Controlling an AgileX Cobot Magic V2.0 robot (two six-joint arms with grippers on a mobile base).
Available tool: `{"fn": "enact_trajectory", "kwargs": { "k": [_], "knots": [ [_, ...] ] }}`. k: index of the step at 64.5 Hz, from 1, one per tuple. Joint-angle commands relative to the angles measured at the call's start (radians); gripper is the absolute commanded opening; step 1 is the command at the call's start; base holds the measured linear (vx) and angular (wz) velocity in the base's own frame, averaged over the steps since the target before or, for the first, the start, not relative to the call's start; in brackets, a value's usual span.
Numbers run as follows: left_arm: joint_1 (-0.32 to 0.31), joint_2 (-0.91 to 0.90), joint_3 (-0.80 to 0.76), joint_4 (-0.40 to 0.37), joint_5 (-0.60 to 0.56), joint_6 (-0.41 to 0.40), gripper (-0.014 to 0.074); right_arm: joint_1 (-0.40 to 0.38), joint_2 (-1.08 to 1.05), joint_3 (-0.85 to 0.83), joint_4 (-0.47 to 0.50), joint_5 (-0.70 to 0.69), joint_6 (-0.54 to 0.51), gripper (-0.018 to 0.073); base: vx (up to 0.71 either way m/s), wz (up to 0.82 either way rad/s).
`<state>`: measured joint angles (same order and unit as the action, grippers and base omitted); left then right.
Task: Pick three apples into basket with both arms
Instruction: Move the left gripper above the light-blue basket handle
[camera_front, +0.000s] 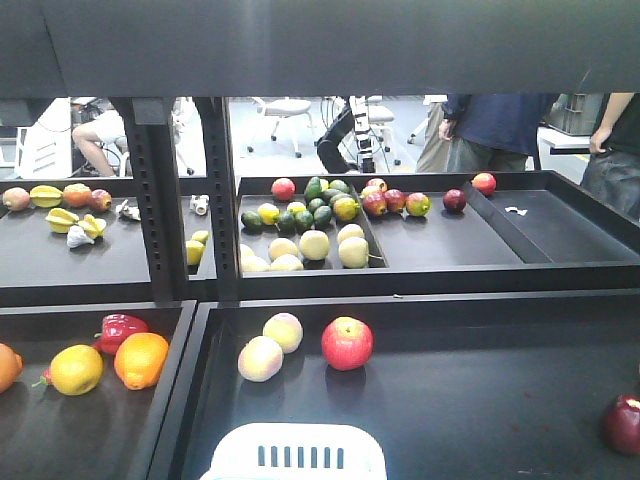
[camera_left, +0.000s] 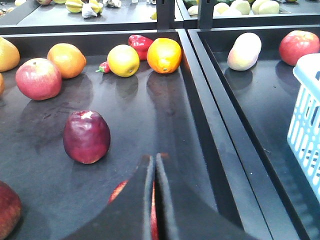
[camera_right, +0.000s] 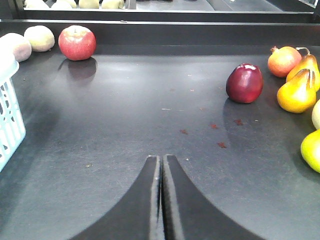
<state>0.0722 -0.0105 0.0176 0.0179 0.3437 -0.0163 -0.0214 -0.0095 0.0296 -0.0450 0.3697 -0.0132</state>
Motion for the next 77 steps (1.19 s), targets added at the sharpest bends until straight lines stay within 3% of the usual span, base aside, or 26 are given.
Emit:
{"fn": "enact_trajectory", "kwargs": {
  "k": [1,11,23,27,33,42,49,54,66,77],
  "knots": [
    [-0.006,-0.015,-0.024,-0.003,-0.057,-0.003,-0.0008,-0.003,-0.001,-0.001,-0.004,-0.073,0.0,-0.0001,0.0,0.0],
    [-0.006,-0.015,-0.024,-0.001,-0.057,0.001,-0.0008,-0.003,-0.001,-0.001,-0.004,-0.073,0.0,-0.0001,0.0,0.0],
    [-0.006,-0.015,-0.024,0.052,-0.133,0.076,-0.0008,-0.003,-0.001,-0.001,-0.004,-0.073,0.0,-0.0001,0.0,0.0],
    [-0.006,-0.015,-0.024,0.035,-0.221,0.062,-0.0008,-0.003,-0.001,-0.001,-0.004,-0.073,0.0,-0.0001,0.0,0.0],
    [-0.007,-0.015,-0.024,-0.05,-0.433,-0.003,-0.0008,-0.003,-0.001,-0.001,-0.004,-0.071,0.0,-0.0001,0.0,0.0],
    [-0.007,-0.015,-0.025,-0.19,-0.803,-0.18,-0.0008,-0.003,-0.001,-0.001,-0.004,-0.071,0.0,-0.0001,0.0,0.0],
    [-0.007,-0.013,-0.036,-0.186,-0.946,-0.229,-0.0008,-0.003,-0.001,-0.001,-0.004,-0.071,0.0,-0.0001,0.0,0.0],
    [-0.007,-0.013,-0.082,-0.145,-0.828,-0.227,-0.0008,-0.003,-0.001,-0.001,-0.004,-0.071,0.0,-0.0001,0.0,0.0],
    [-0.007,0.079,-0.35,0.071,-0.296,-0.22,-0.0008,-0.003,-0.001,-0.001,-0.004,-0.071,0.0,-0.0001,0.0,0.0],
    [-0.007,0.266,-0.624,0.089,-0.018,-0.212,-0.0008,-0.003,-0.001,-0.001,-0.004,-0.071,0.0,-0.0001,0.0,0.0]
  ]
}}
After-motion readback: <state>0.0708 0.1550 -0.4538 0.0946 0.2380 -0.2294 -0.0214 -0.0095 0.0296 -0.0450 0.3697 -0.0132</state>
